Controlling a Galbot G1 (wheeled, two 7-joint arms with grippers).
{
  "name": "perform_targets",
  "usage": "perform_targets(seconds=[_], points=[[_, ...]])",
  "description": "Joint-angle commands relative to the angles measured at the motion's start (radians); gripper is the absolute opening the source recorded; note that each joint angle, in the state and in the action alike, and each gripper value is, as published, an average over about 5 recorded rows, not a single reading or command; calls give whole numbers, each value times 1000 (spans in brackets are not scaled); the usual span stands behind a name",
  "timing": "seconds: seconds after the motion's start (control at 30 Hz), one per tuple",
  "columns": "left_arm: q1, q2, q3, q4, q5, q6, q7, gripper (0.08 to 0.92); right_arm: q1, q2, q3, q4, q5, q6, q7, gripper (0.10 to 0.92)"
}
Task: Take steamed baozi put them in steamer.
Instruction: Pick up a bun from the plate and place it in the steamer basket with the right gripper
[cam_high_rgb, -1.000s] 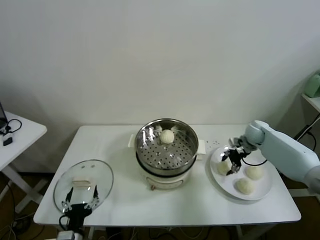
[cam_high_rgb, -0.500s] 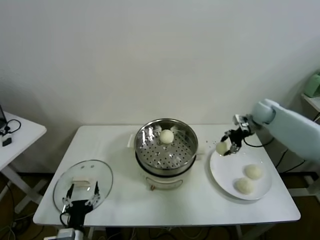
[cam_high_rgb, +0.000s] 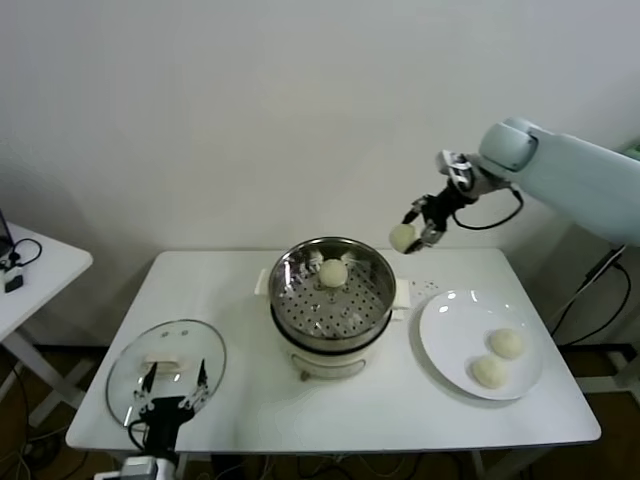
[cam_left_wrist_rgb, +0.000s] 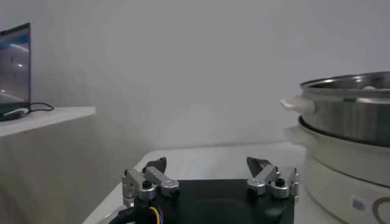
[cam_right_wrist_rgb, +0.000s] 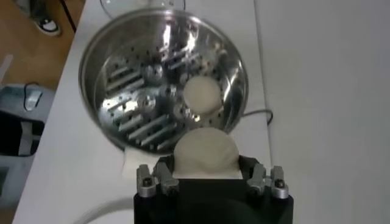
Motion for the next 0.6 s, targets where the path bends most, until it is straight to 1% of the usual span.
perform_targets(seconds=[0.03,0.27,0.6], points=[[33,3,4,-31,-1,-6,-1,823,-38,291,-41,-55,108,-46,39,687],[52,10,-2,-37,-19,-10,-3,823,-135,373,-35,-93,78,-46,55,687],[55,-2,1,-32,-22,-11,-5,823,-199,388,-33,-126,30,-40,64,694]])
